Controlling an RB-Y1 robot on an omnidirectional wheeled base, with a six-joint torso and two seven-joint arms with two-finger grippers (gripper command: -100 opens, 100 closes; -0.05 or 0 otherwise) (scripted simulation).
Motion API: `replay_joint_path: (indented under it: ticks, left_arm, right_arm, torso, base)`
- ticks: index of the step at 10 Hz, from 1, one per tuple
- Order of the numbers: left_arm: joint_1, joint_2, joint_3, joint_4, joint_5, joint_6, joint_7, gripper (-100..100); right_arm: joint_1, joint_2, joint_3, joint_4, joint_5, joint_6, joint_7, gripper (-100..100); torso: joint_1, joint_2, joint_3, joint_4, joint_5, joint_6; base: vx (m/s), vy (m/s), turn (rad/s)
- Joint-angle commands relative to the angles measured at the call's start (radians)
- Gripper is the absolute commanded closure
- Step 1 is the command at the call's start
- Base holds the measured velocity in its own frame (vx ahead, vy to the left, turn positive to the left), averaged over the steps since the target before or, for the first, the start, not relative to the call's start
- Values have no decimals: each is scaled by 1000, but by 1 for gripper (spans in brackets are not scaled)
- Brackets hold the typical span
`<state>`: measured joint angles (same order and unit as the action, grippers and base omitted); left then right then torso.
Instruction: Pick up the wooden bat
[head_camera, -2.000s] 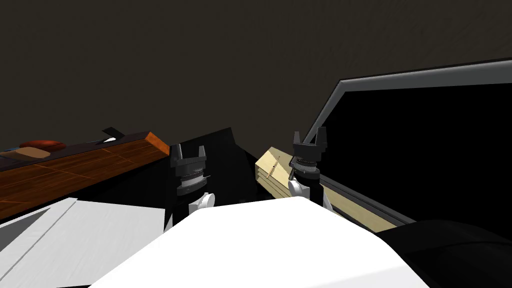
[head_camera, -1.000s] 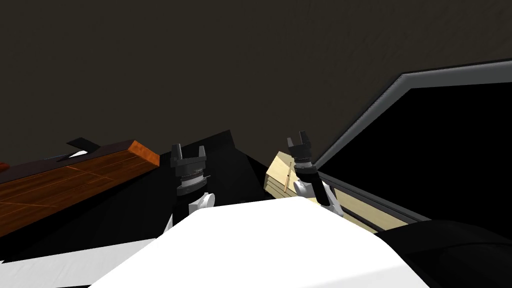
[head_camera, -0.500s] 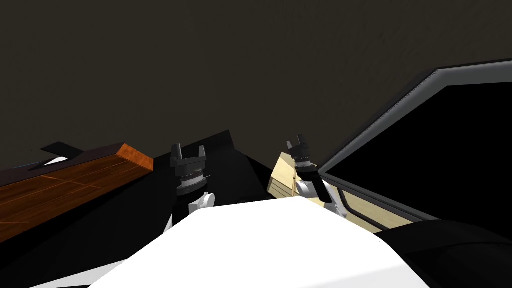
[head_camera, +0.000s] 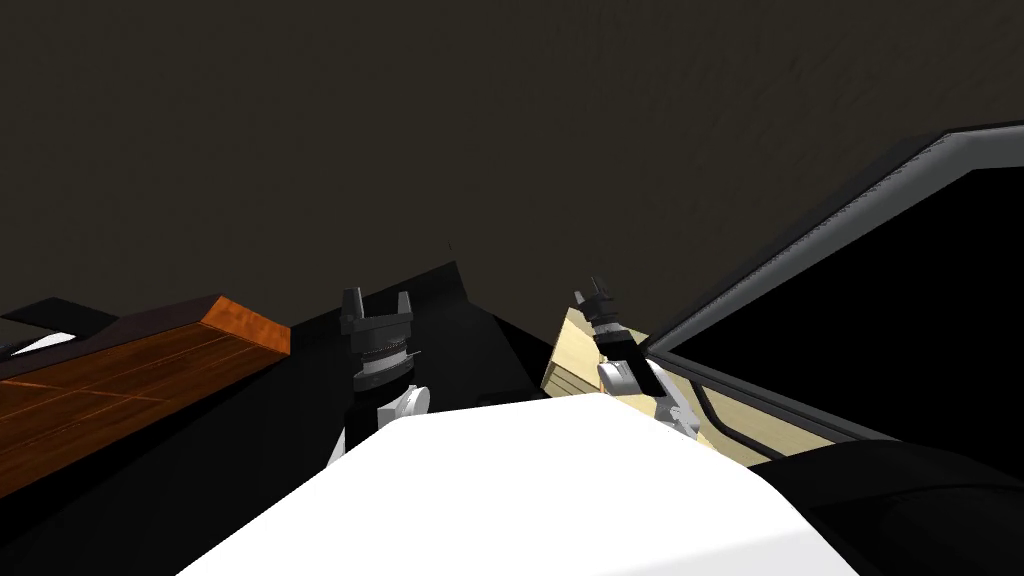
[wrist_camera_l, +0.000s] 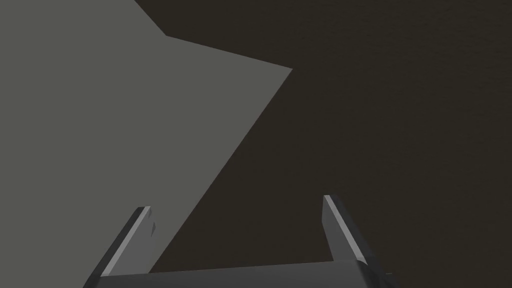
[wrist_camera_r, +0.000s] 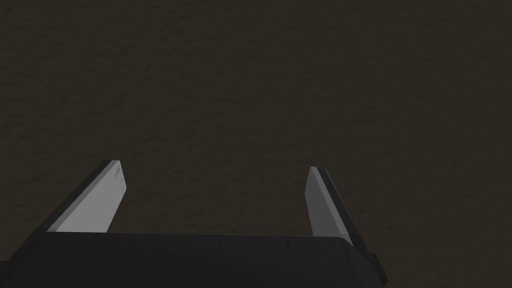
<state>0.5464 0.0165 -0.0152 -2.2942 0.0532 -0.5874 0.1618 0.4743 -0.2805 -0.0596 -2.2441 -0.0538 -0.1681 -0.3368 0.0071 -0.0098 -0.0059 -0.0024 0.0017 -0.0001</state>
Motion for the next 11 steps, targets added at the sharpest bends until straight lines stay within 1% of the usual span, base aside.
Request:
replay_joint_path:
  ticks: [1, 2, 3, 4, 5, 6, 7, 8, 9, 10, 11]
  left_arm:
    - [0, 0, 0, 0, 0, 0, 0, 0]
    - [0, 0, 0, 0, 0, 0, 0, 0]
    - [0, 0, 0, 0, 0, 0, 0, 0]
    - [0, 0, 0, 0, 0, 0, 0, 0]
    - [0, 0, 0, 0, 0, 0, 0, 0]
    - [0, 0, 0, 0, 0, 0, 0, 0]
    - [0, 0, 0, 0, 0, 0, 0, 0]
    - [0, 0, 0, 0, 0, 0, 0, 0]
    - [0, 0, 0, 0, 0, 0, 0, 0]
    - [0, 0, 0, 0, 0, 0, 0, 0]
    - [0, 0, 0, 0, 0, 0, 0, 0]
  right_arm:
    - [3, 0, -1, 10, -6, 49, -13, -100]
    - [7, -15, -16, 39, -29, 78, -43, -100]
    - [7, -15, -16, 39, -29, 100, -43, -100]
    - [7, -15, -16, 39, -29, 108, -43, -100]
    - [11, -29, -32, 70, -55, 145, -75, -100]
    - [11, -29, -32, 70, -55, 167, -75, -100]
    - [16, -43, -48, 105, -83, 195, -107, -100]
    - [16, -43, -48, 105, -83, 218, -107, -100]
    - [16, -43, -48, 105, -83, 230, -107, -100]
    - [21, -56, -64, 143, -114, 268, -139, -100]
    - [21, -56, -64, 143, -114, 287, -139, -100]
  torso:
    - [0, 0, 0, 0, 0, 0]
    - [0, 1, 0, 0, 0, 0]
    - [0, 1, 1, 0, 0, 0]
    - [-3, 3, 1, 1, 0, 0]
    - [-6, 4, 2, 1, -1, -1]
    - [-5, 2, 1, 1, -1, 0]
    - [-4, -1, 0, 0, -1, 0]
    - [-3, -3, -2, -1, -1, 0]
    - [-4, -2, -1, -1, -1, 0]
    - [-7, 2, 1, 0, -1, 0]
    - [-6, 2, 1, 0, -1, 0]
  base:
    - [109, 137, -85]
    - [102, 127, -185]
    - [77, 86, -87]
    - [49, 34, 63]
    - [99, 71, -93]
    - [153, 91, -33]
    - [183, 103, -87]
    - [150, 81, -69]
    - [62, 32, 3]
    - [92, 55, -88]
    - [98, 62, -73]
